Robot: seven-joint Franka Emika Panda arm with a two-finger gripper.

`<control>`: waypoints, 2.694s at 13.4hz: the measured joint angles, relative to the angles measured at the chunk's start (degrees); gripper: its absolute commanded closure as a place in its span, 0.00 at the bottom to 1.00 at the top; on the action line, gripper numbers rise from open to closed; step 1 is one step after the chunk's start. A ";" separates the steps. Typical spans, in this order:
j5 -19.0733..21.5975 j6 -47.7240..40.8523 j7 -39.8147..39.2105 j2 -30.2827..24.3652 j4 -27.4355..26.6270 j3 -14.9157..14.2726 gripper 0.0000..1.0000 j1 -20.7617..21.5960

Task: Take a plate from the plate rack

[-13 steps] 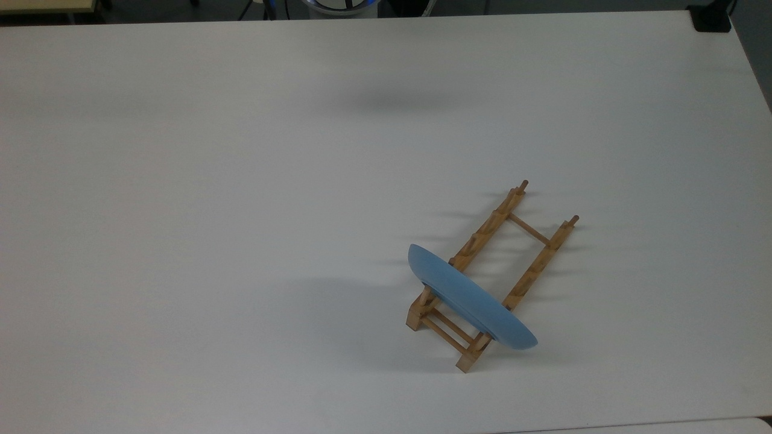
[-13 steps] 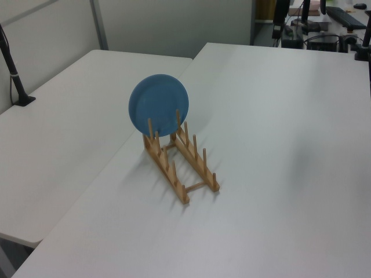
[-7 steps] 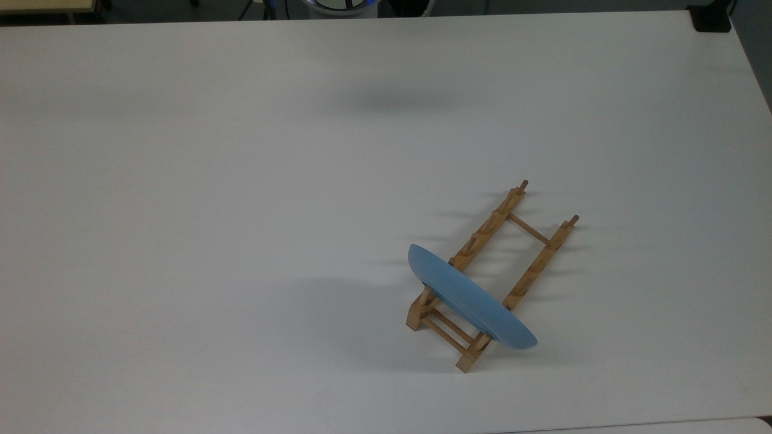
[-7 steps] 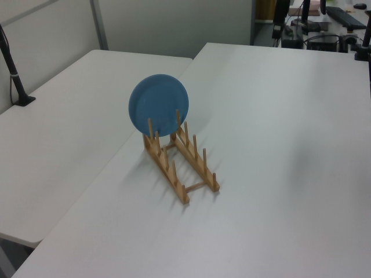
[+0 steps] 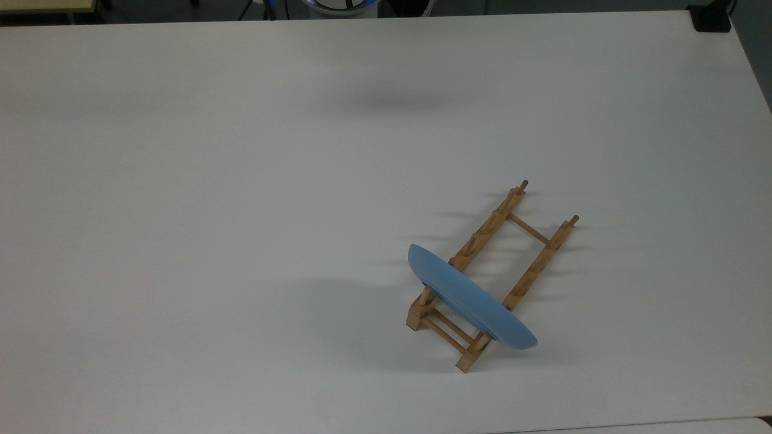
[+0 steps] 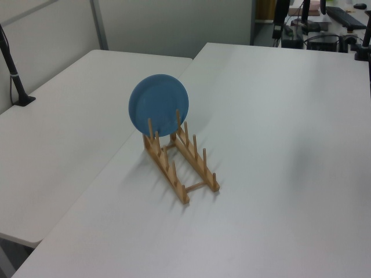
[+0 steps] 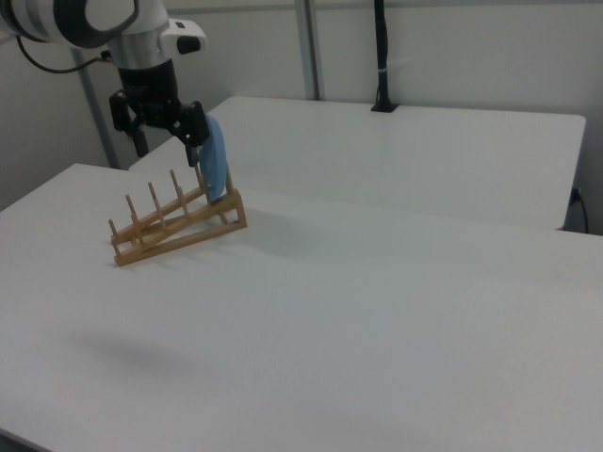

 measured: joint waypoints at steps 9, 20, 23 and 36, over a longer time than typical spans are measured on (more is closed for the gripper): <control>-0.01 -0.47 -10.46 0.30 0.26 -1.03 0.00 -0.30; -1.62 26.35 -5.78 3.48 1.93 0.03 0.00 2.67; -8.62 32.88 1.99 6.89 1.83 0.24 0.00 6.08; -33.29 47.85 32.38 23.69 5.35 0.44 0.06 13.46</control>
